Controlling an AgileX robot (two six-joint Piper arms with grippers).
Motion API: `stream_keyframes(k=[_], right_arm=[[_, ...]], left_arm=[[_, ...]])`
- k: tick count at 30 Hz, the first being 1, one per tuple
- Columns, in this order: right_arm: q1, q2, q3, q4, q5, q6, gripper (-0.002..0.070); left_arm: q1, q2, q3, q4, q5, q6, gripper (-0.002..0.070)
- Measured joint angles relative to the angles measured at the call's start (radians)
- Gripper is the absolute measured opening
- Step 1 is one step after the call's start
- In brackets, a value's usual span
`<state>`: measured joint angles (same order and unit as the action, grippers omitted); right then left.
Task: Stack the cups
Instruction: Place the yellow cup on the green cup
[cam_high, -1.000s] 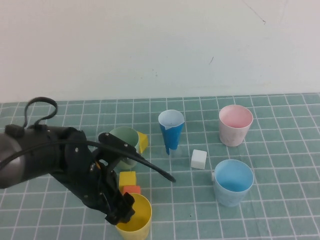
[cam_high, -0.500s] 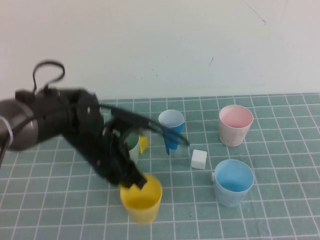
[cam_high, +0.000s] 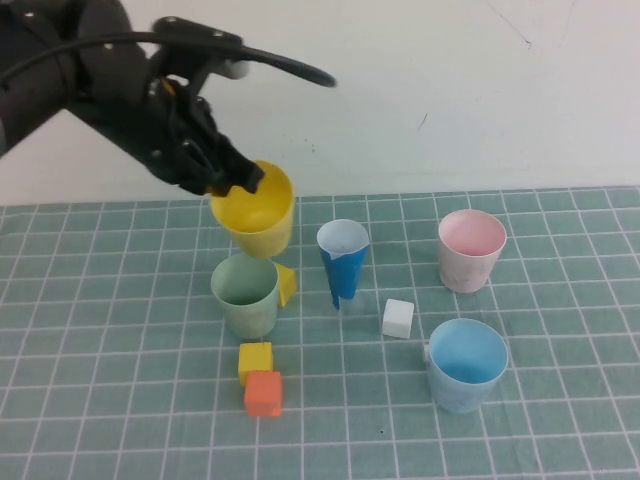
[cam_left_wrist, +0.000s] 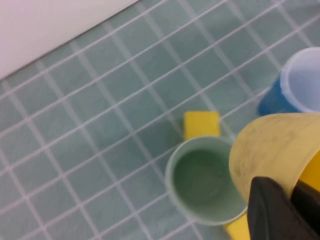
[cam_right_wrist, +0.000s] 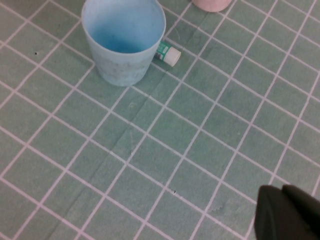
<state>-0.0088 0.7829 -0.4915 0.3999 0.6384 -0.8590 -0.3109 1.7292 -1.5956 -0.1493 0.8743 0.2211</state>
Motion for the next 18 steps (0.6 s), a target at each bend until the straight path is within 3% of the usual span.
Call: stream_keyframes(k=[7,18], right_arm=[[0.000,0.000,0.000,0.007,0.000,0.000,-0.0003],[0.000,0.010,0.000,0.019,-0.009,0.000,-0.0003]], left_arm=[[0.084,0.081,0.000,0.005,0.053,-0.061,0.0005],[0.086,0.203,0.000,-0.009,0.040,-0.072,0.0005]])
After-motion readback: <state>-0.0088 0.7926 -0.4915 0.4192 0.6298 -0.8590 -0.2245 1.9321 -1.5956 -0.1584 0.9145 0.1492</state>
